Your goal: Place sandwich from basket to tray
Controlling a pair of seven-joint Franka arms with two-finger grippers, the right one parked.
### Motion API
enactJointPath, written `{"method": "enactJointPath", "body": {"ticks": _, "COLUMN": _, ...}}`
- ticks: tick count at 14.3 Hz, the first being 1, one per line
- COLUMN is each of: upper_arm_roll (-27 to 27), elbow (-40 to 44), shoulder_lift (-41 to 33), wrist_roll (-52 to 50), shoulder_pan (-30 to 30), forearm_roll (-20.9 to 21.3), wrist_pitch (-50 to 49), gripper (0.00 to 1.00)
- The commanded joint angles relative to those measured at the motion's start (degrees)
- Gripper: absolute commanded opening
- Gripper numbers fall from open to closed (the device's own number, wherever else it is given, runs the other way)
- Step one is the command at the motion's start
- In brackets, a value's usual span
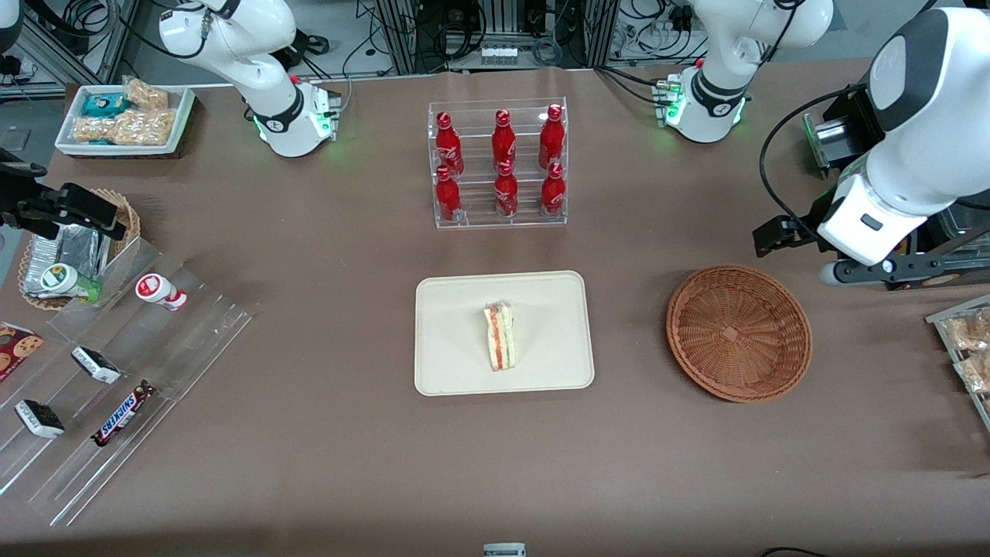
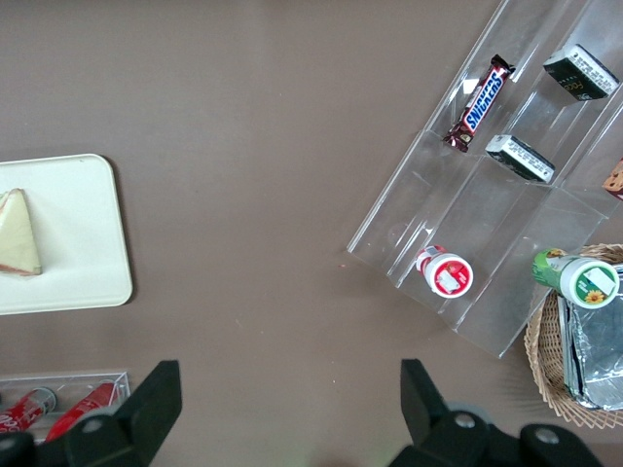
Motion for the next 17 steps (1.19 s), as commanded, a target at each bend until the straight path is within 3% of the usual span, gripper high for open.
{"method": "enactJointPath", "body": {"ticks": 1, "upper_arm_roll": -10.2, "elbow": -0.6, "shoulder_lift": -1.5, "wrist_roll": 0.8, "shoulder_pan": 9.4, "forearm_roll": 0.1, "wrist_pitch": -0.8, "gripper": 1.0}}
{"method": "enactJointPath", "body": {"ticks": 3, "upper_arm_roll": -17.2, "elbow": -0.4, "shoulder_lift": -1.7, "wrist_roll": 1.9, "shoulder_pan": 16.2, "forearm_roll": 0.1, "wrist_pitch": -0.9, "gripper": 1.0}}
{"method": "enactJointPath", "body": {"ticks": 6, "upper_arm_roll": -22.5, "elbow": -0.4, "shoulder_lift": -3.3, "wrist_roll": 2.9, "shoulder_pan": 21.6, "forearm_roll": 0.2, "wrist_pitch": -1.7, "gripper": 1.0}}
{"method": "enactJointPath", "body": {"ticks": 15, "upper_arm_roll": -18.1, "elbow": 1.3, "shoulder_lift": -4.8, "wrist_roll": 6.8, "shoulder_pan": 19.3, "forearm_roll": 0.5, "wrist_pitch": -2.8, "gripper": 1.0}}
{"method": "enactJointPath", "body": {"ticks": 17, "upper_arm_roll": -18.1, "elbow": 1.1, "shoulder_lift": -5.0, "wrist_roll": 6.8, "shoulder_pan": 19.5, "forearm_roll": 2.2, "wrist_pitch": -2.6, "gripper": 1.0}}
